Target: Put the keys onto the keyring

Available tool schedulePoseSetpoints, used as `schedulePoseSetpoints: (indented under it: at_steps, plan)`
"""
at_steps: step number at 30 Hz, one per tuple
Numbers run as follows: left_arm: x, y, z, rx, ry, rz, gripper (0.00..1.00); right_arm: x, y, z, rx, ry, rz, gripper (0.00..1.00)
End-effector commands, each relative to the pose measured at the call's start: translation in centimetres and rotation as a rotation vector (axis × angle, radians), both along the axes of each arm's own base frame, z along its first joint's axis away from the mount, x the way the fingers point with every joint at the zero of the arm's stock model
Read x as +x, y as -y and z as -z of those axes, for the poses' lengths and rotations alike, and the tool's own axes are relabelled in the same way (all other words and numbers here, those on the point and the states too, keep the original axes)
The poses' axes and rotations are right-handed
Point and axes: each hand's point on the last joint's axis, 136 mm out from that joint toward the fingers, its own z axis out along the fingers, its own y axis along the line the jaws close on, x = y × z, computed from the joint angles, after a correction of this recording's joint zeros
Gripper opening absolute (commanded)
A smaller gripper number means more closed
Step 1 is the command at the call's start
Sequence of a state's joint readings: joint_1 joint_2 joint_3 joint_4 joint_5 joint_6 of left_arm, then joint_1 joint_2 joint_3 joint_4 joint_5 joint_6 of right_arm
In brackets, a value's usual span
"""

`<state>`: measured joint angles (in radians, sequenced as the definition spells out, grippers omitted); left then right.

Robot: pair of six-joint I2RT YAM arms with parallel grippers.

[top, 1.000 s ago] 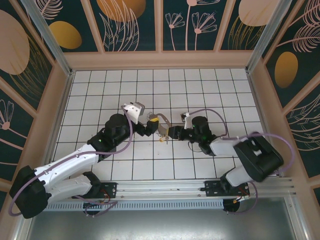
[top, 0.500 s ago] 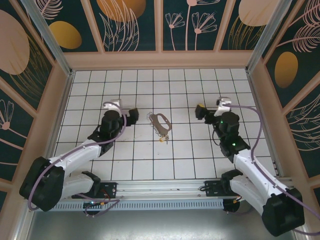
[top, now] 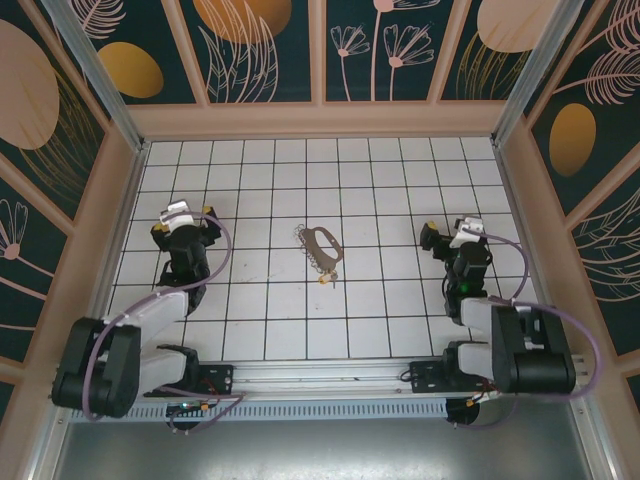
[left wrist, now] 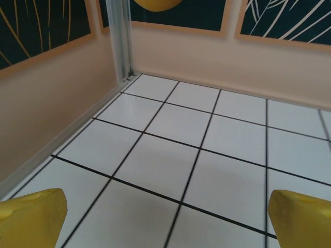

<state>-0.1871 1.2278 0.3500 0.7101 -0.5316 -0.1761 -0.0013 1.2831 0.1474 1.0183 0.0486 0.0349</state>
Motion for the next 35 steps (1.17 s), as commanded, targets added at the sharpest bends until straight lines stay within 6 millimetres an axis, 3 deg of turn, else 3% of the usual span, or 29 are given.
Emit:
schedulePoseSetpoints:
  at_steps: [1,4,7,12,35]
  plan:
    - [0.3,-1.1,-0.7,0.061,0.082,-0.007,0.99,0.4,0.2,-4.0,-0.019,0.21,-0.016,0.99]
    - [0.2,-2.1,-0.2,0.024,0.144,0.009,0.99,1.0,-0.1,-2.7,-0.022,0.194,-0.04,0.99]
    - [1.0,-1.6,0.6,0.015,0.14,0.075,0.99,1.3,-1.1,-1.8,-0.048,0.189,-0.075,0.99]
    - [1.2,-1.4,2.0,0.001,0.131,0.116,0.99,2.8,1.4,-0.7,-0.009,0.107,0.068,0.99]
    - [1.2,-1.4,1.9,0.006,0.14,0.117,0.99,3.1,0.5,-0.6,-0.009,0.1,0.0,0.99]
